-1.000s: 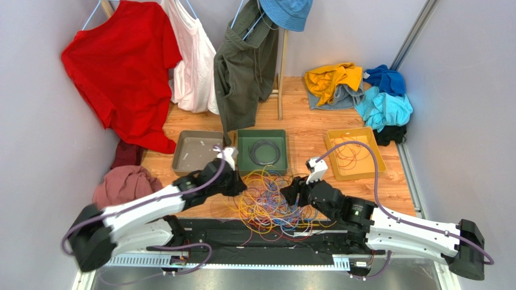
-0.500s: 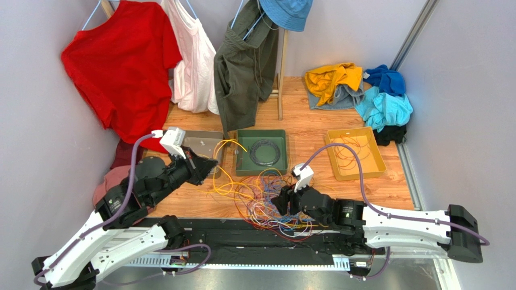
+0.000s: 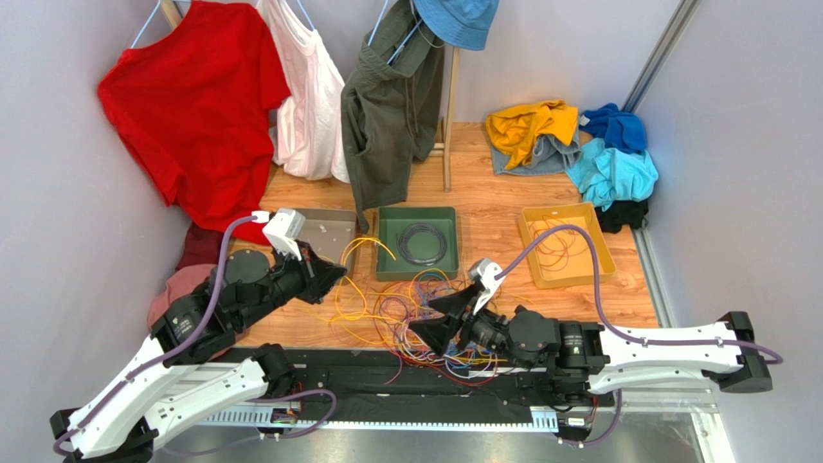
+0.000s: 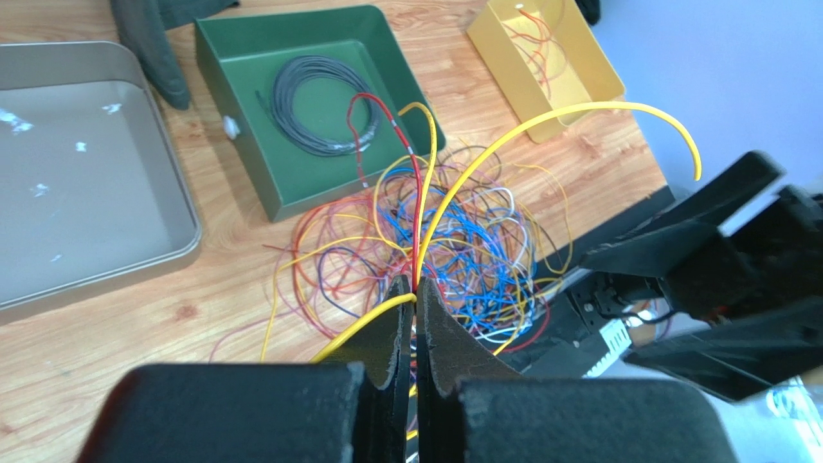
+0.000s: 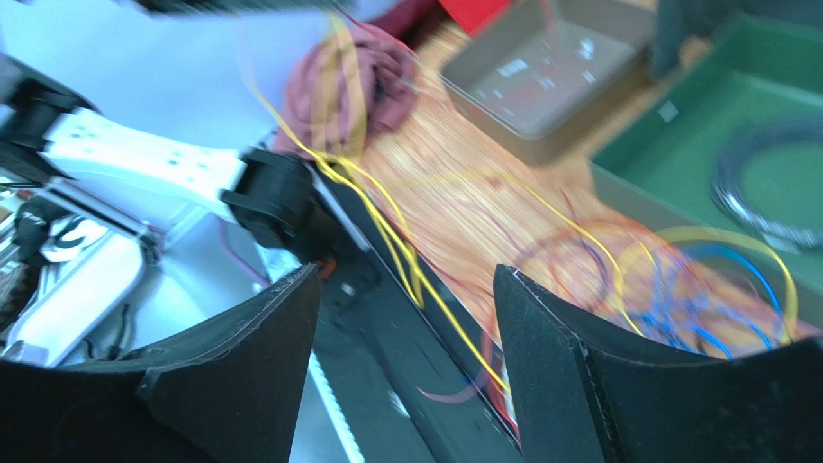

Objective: Untangle the cables

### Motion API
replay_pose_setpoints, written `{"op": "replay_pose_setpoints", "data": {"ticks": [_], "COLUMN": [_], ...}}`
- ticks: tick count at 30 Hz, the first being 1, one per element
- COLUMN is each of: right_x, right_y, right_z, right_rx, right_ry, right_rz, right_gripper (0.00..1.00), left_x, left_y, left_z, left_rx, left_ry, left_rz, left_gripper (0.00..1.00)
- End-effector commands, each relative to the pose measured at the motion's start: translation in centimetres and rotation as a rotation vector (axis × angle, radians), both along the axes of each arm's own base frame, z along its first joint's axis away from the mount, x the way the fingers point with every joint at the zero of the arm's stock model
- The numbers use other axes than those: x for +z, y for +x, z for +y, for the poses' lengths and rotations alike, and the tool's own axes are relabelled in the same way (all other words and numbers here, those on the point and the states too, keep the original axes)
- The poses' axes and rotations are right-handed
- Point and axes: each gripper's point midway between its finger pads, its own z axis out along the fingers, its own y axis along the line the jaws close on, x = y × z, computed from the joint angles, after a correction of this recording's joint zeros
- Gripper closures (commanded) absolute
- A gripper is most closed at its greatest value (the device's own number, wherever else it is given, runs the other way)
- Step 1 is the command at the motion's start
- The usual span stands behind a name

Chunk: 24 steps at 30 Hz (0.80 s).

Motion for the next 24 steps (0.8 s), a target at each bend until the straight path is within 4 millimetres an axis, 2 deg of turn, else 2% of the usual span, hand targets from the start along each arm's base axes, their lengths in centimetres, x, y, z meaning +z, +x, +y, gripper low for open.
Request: {"op": "replay_pose_setpoints", "data": {"ticks": [1,5,6,7,9,11,12,14,18,19,22,23,24], "right_x": [5.8,6.0,5.2,5.6,4.7,5.2,4.5,4.8,3.8,3.9,3.6,3.7,3.8], "right_y": [-0.6,-0.7,-0.4,0.0,0.9,1.5,1.9,2.4,3.7,3.9,4.4,4.5,4.6], "right_z": [3.6,6.5,7.3,7.6,8.3,8.7,9.2,9.8,10.3,10.2,9.7,9.5,8.9], "right_rx": [0.049,0.064,0.049,0.027,-0.028,-0.064,-0.075,-0.099,-0.159,-0.169,-0.2,-0.21,-0.22], "right_ry": [0.07,0.043,0.015,0.015,-0.028,-0.04,-0.066,-0.074,-0.105,-0.103,-0.109,-0.104,-0.096], "right_rz": [-0.105,-0.132,-0.137,-0.138,-0.143,-0.149,-0.157,-0.161,-0.15,-0.146,-0.138,-0.134,-0.129], "right_gripper": [0.29,0.29,0.29,0.29,0.29,0.3,0.3,0.32,0.36,0.4,0.6,0.76,0.83], "left_x": [1.6,1.7,1.5,1.5,1.5,1.5,1.5,1.6,1.8,1.7,1.7,1.6,1.6], "left_y": [-0.8,-1.1,-1.2,-1.3,-1.4,-1.5,-1.5,-1.6,-1.7,-1.7,-1.9,-1.9,-2.0], "left_z": [-1.6,-2.7,-2.8,-2.9,-3.1,-3.1,-3.1,-3.2,-3.0,-2.9,-2.7,-2.7,-2.6], "left_rx": [-0.087,-0.127,-0.131,-0.136,-0.144,-0.149,-0.151,-0.155,-0.155,-0.155,-0.156,-0.156,-0.156], "left_ry": [-0.076,-0.11,-0.115,-0.118,-0.126,-0.131,-0.133,-0.136,-0.146,-0.143,-0.144,-0.14,-0.143], "left_rz": [-0.023,-0.008,-0.003,0.0,0.0,0.002,0.001,-0.002,-0.009,-0.008,-0.012,-0.011,-0.013], "left_gripper": [1.0,1.0,1.0,1.0,1.0,1.0,1.0,1.0,1.0,1.0,1.0,1.0,1.0]}}
